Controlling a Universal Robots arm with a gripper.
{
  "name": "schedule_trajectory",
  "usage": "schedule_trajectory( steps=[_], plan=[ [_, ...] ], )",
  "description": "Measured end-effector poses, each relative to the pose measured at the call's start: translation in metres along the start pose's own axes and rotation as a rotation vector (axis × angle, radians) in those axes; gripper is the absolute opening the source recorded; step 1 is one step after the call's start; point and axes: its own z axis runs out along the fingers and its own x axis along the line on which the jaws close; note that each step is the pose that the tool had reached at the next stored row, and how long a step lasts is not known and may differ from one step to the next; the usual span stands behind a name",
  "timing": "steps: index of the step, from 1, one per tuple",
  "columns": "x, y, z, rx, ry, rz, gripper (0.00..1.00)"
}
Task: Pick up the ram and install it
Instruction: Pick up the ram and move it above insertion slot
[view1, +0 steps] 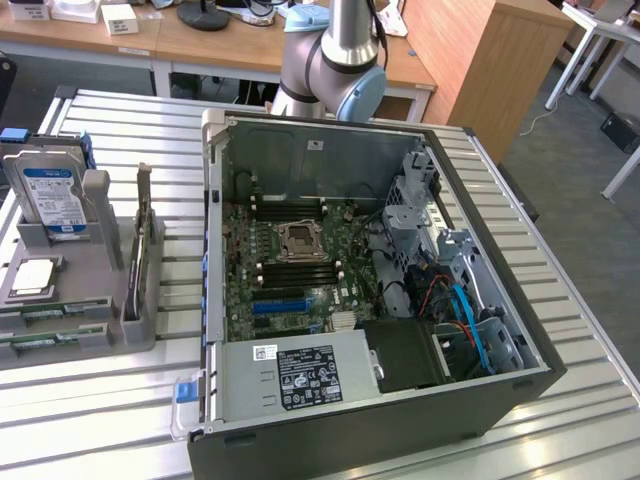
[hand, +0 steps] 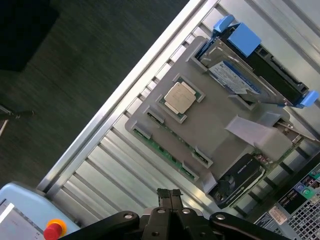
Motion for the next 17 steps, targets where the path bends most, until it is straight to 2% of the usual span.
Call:
schedule_trajectory(
  steps=[4,12,17],
  plan=[
    [0.0,0.0,-0.0001,0.0003,-0.0009,-0.008,0.11],
    [0.0,0.0,0.0,0.0043,-0.0135,-0.097,0.11],
    [0.0,0.0,0.0001,0.0059,-0.0183,-0.131,0.11]
  ],
)
